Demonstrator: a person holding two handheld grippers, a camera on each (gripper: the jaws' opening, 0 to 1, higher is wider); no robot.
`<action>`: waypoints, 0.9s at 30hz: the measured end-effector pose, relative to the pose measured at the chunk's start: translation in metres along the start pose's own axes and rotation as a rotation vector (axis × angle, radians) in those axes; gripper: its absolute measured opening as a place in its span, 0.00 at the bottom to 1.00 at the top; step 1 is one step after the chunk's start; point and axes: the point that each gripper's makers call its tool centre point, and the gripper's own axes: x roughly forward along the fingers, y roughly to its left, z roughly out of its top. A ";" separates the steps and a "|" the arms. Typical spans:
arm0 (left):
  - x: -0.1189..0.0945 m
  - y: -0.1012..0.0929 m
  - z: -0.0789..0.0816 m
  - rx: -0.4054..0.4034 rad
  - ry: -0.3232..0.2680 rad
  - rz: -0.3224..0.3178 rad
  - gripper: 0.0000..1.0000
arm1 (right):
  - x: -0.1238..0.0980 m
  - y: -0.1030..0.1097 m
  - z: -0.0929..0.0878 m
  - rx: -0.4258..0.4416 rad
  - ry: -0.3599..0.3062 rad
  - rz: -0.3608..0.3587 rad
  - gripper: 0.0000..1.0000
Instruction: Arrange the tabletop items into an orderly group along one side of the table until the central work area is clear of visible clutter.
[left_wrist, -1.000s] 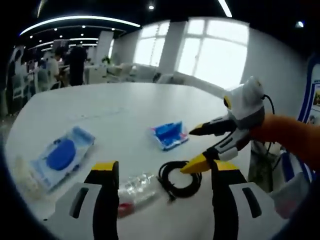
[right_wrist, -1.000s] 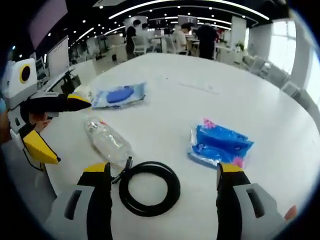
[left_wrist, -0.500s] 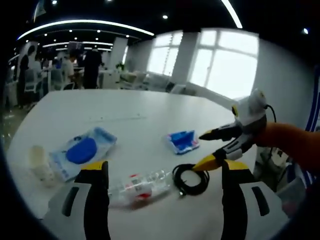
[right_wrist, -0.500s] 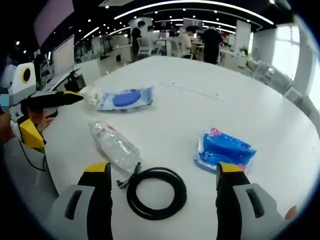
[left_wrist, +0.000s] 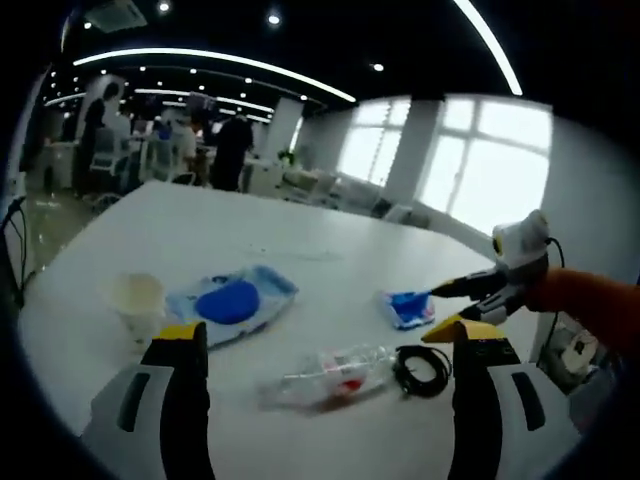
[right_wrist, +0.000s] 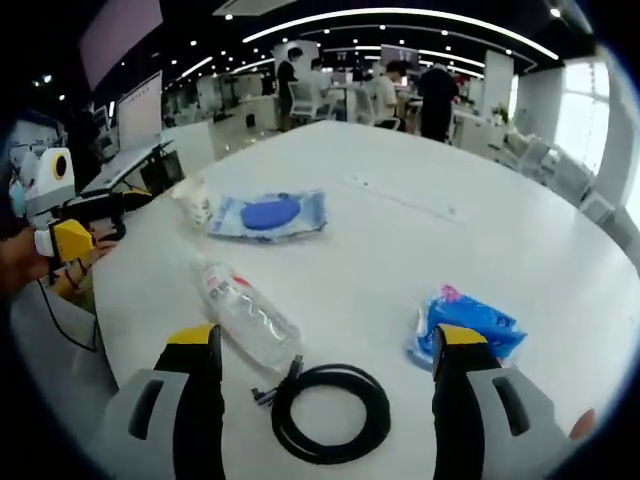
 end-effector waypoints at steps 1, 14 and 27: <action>-0.001 0.003 -0.002 -0.001 0.007 0.006 1.00 | 0.002 0.002 0.003 -0.007 -0.002 0.005 0.87; 0.008 0.031 -0.011 -0.082 0.022 0.062 1.00 | 0.022 0.013 0.031 -0.042 -0.030 0.048 0.85; 0.030 0.056 -0.023 -0.197 0.030 0.132 1.00 | 0.047 0.013 0.054 -0.063 -0.039 0.076 0.84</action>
